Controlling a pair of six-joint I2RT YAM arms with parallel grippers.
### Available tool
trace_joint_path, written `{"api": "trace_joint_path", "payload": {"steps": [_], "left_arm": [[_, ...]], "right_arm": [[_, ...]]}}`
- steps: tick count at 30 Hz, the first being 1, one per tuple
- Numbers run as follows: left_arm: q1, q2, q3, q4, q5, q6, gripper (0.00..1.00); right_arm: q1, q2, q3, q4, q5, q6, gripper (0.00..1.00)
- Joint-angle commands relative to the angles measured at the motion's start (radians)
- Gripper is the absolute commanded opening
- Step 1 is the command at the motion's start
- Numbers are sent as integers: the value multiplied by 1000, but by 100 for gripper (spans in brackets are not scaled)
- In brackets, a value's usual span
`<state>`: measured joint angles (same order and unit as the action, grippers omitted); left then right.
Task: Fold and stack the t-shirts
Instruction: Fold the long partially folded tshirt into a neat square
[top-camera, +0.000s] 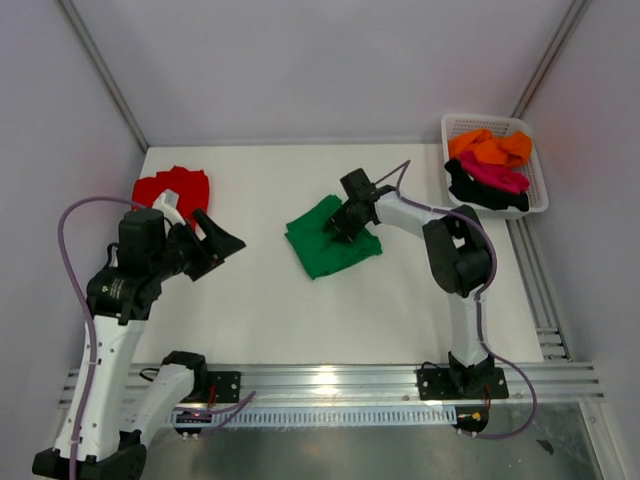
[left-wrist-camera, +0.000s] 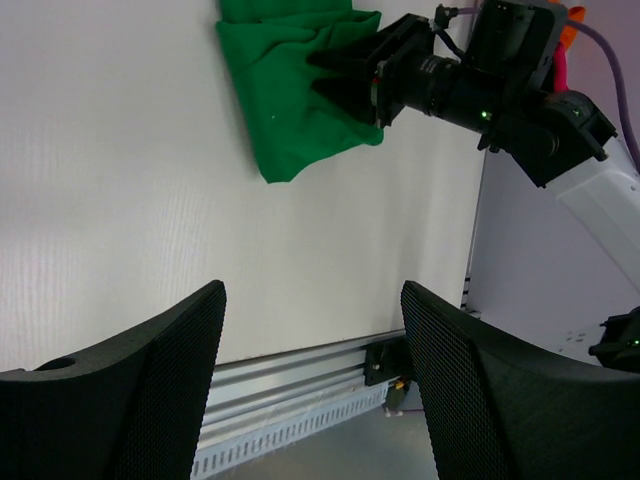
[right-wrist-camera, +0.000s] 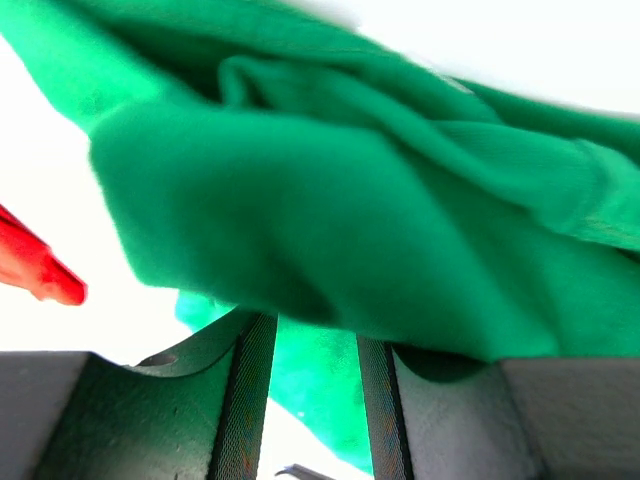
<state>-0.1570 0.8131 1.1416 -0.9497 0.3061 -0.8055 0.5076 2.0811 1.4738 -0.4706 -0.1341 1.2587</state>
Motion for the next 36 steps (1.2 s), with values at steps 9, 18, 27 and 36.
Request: {"api": "trace_joint_path", "payload": {"steps": [9, 18, 27, 36], "left_arm": [[-1, -3, -72, 66, 22, -24, 74], [-3, 21, -100, 111, 50, -40, 74], [-1, 26, -91, 115, 48, -44, 74], [-1, 11, -88, 95, 33, -37, 74]], "right_arm": [[54, -214, -12, 165, 197, -439, 41], [154, -288, 92, 148, 82, -766, 42], [186, -46, 310, -80, 296, -1101, 42], [186, 114, 454, -230, 605, -1104, 41]]}}
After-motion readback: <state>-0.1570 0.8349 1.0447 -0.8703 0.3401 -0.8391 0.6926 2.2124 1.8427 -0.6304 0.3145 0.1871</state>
